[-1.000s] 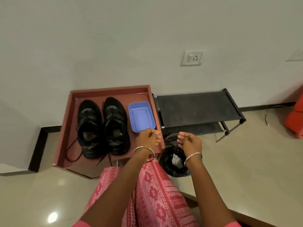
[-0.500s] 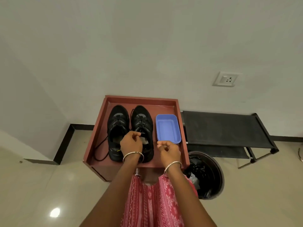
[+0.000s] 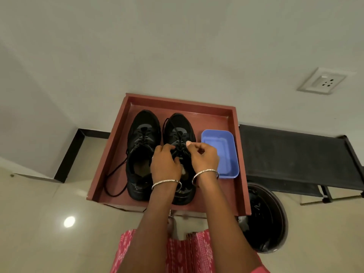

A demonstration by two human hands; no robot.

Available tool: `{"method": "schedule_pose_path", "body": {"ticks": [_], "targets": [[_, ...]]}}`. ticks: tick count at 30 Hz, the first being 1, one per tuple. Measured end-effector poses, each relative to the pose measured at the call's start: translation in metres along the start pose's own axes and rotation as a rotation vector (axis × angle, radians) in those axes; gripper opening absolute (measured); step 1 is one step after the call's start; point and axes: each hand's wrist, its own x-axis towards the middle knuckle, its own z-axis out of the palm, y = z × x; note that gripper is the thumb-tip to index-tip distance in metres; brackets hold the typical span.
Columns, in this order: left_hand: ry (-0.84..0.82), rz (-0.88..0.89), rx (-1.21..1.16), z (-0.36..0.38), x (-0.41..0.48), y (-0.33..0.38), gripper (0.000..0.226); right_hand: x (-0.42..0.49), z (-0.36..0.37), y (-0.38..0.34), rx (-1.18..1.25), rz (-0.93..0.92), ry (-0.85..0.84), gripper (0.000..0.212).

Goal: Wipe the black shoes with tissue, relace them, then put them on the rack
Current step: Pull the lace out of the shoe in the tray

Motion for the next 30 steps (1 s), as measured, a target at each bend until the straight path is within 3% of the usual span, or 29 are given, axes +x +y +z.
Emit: {"method": "schedule_pose_path", "body": {"ticks": [7,9,13,16,19,22,25,28,30], "targets": [[-0.02,-0.022,-0.018,-0.007,0.013,-0.003,0.019,0.014,0.01,-0.002,0.03,0.049,-0.069,0.011],[-0.01,-0.024,-0.011,-0.008,0.014,-0.004,0.018,0.015,0.01,-0.005,0.201,0.089,-0.142,0.009],[0.028,-0.024,0.013,-0.01,0.016,-0.006,0.014,0.011,-0.004,-0.023,0.784,0.148,-0.296,0.008],[0.031,-0.026,0.036,-0.011,0.016,-0.005,0.012,0.011,-0.028,-0.037,1.142,-0.003,-0.399,0.024],[0.051,-0.028,0.055,-0.012,0.015,-0.004,0.011,0.007,-0.063,-0.05,1.215,-0.184,-0.477,0.03],[0.051,-0.019,0.068,-0.014,0.013,-0.001,0.011,-0.002,-0.112,-0.064,1.056,-0.299,-0.502,0.028],[0.024,0.007,0.099,-0.018,0.012,0.001,0.01,-0.021,-0.162,-0.078,0.605,-0.308,-0.604,0.04],[0.013,0.02,0.075,-0.02,0.012,0.001,0.013,-0.039,-0.196,-0.084,-0.049,-0.093,-0.793,0.038],[0.042,0.013,0.047,-0.02,0.012,0.0,0.024,-0.048,-0.204,-0.091,-0.29,0.11,-0.853,0.05]]}}
